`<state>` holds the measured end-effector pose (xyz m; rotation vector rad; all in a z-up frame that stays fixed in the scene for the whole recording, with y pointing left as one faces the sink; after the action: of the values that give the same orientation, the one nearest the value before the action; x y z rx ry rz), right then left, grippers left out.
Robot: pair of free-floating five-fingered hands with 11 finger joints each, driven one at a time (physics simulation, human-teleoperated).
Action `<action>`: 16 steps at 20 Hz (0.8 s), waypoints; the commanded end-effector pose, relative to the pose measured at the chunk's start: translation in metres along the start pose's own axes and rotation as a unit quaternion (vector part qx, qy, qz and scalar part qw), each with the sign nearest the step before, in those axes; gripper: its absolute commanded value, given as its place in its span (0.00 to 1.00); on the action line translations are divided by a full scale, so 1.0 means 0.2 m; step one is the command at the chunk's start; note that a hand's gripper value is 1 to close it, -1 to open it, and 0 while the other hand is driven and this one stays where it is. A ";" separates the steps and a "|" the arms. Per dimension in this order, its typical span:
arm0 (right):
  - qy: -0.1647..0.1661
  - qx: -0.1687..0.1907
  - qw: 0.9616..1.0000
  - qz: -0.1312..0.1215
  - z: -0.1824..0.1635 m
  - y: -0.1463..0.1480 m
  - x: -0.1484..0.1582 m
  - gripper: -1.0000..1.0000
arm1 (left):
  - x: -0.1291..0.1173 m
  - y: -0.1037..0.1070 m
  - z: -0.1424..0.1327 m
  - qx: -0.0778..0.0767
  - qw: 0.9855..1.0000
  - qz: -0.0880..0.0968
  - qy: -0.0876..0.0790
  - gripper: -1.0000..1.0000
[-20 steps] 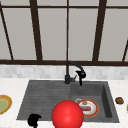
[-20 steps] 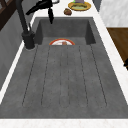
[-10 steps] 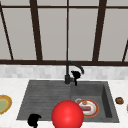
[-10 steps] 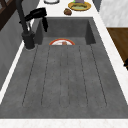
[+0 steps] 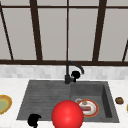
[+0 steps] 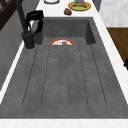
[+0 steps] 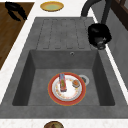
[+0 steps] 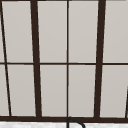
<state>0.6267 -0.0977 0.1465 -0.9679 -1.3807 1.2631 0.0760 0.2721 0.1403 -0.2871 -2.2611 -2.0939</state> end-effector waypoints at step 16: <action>-0.191 0.061 0.965 -0.170 -0.10 0.08 -0.40 1.00 | 0.00 0.00 0.00 0.000 1.000 0.000 0.000 0.50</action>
<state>0.6633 -0.1546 0.1394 -0.3738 -1.6923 1.3665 0.0760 0.2721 0.1403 -0.2871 -2.2611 -2.0939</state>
